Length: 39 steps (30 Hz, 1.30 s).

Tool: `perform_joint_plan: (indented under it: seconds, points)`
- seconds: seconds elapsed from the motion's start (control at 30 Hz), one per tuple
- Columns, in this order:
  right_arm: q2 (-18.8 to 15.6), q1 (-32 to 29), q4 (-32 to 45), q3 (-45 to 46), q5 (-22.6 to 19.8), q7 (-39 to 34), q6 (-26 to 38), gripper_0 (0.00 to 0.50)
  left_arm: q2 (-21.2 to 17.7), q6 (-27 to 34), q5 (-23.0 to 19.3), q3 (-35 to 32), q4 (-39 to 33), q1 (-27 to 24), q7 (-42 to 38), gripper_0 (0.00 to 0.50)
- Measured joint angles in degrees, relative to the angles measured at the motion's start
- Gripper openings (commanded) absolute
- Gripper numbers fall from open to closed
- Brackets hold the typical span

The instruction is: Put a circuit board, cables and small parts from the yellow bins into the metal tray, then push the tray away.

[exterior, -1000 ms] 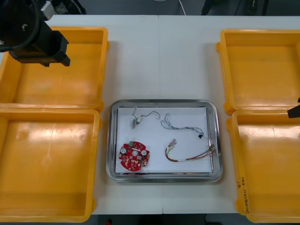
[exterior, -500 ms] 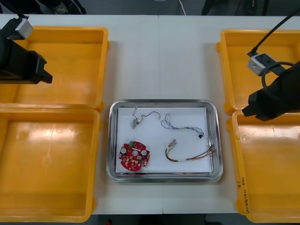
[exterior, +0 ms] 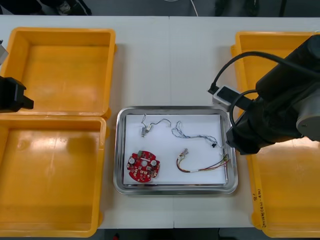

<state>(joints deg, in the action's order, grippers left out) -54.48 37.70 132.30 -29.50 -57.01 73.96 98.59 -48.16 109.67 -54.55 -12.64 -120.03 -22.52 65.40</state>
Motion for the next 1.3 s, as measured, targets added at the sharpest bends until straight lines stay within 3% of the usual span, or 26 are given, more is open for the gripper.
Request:
perform_joint_plan:
  seconds: [0.27, 0.63, 0.77, 1.1, 1.3]
  points:
    - [1.7, 3.1, 0.9, -7.6, 1.5, 0.0, 0.0, 0.5, -0.1, 0.0, 1.9, 0.0, -0.9, 2.2, 0.0, 0.5]
    - [15.0, 9.5, -3.9, -19.2, 9.6, 0.2, 0.0, 0.5, -0.2, 0.0, 2.3, -0.9, -1.0, 3.8, 0.1, 0.5]
    - [18.2, 11.1, -6.1, -22.8, 12.3, 0.3, -1.3, 0.5, -0.2, 0.0, 2.3, -0.9, -1.0, 3.8, 0.2, 0.5]
    - [19.1, 14.8, -7.2, -34.4, 17.3, 3.5, -7.5, 0.5, -0.2, 0.0, 2.3, -0.9, -1.0, 3.9, 1.6, 0.5]
    - [19.1, 16.2, -7.2, -39.2, 18.7, 3.9, -8.1, 0.5, -0.2, 0.0, 2.3, -0.9, -1.0, 3.9, 1.6, 0.5]
